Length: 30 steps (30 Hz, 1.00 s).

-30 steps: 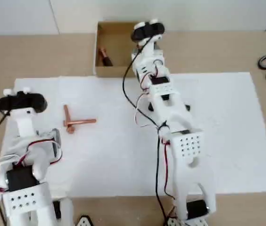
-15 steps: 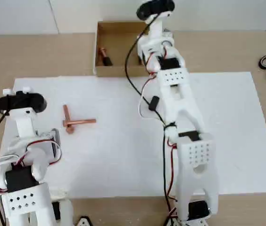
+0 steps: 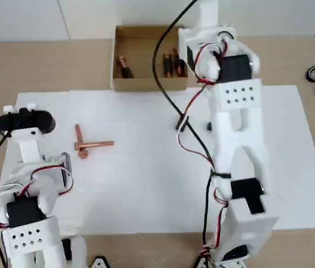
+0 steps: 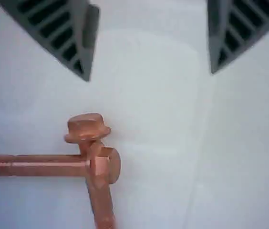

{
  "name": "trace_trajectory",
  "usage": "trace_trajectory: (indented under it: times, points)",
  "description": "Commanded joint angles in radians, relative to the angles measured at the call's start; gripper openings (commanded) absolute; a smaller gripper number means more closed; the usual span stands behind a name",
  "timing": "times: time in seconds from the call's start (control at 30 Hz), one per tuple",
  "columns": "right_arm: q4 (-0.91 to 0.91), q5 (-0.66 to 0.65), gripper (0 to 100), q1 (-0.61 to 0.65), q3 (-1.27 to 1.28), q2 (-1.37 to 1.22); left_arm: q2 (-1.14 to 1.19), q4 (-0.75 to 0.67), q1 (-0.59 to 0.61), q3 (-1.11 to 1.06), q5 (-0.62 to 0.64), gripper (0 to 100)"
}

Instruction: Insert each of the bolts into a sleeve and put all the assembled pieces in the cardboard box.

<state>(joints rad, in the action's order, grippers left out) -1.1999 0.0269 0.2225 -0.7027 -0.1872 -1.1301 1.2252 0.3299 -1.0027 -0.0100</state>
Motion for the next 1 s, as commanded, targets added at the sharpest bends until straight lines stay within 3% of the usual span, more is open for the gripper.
trace_trajectory:
  times: [0.0, 0.23, 0.43, 0.97]
  points:
    - [-0.162, 0.002, 26.3, -0.002, -0.057, 0.163, -0.012, 0.002, 0.003, 0.002, 0.000, 15]
    - [-0.432, 0.002, 26.3, -0.002, -0.057, 0.352, -0.012, 0.002, 0.003, 0.002, 0.000, 15]
    - [-0.476, 0.002, 26.3, -0.002, -0.021, 0.481, -0.012, 0.002, 0.003, 0.002, 0.000, 15]
    - [-0.452, -0.040, 26.3, -0.008, 1.034, 1.159, -0.012, 0.003, 0.003, 0.002, 0.000, 15]
